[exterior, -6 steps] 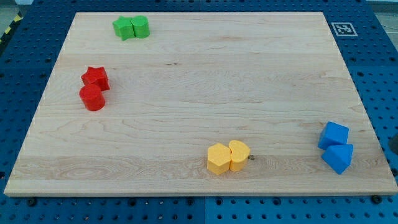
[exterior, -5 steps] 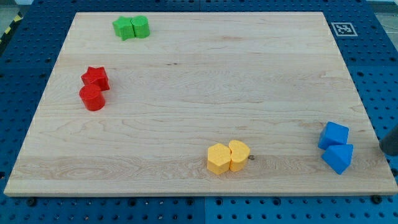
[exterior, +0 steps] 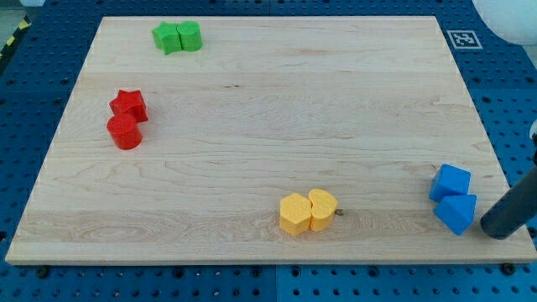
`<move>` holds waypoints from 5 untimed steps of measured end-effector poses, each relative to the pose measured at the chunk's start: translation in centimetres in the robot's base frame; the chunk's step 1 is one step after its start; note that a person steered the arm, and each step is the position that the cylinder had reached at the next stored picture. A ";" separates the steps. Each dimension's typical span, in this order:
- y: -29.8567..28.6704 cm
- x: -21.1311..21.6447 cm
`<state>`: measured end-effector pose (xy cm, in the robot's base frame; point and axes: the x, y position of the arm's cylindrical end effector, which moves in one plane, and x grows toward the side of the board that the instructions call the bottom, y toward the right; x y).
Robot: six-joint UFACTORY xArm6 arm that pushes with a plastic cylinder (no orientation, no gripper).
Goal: Move blue cube slightly from blue triangle
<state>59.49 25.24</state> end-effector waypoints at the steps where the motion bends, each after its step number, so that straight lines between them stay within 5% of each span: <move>1: -1.0 -2.0; 5: -3.1 -4.5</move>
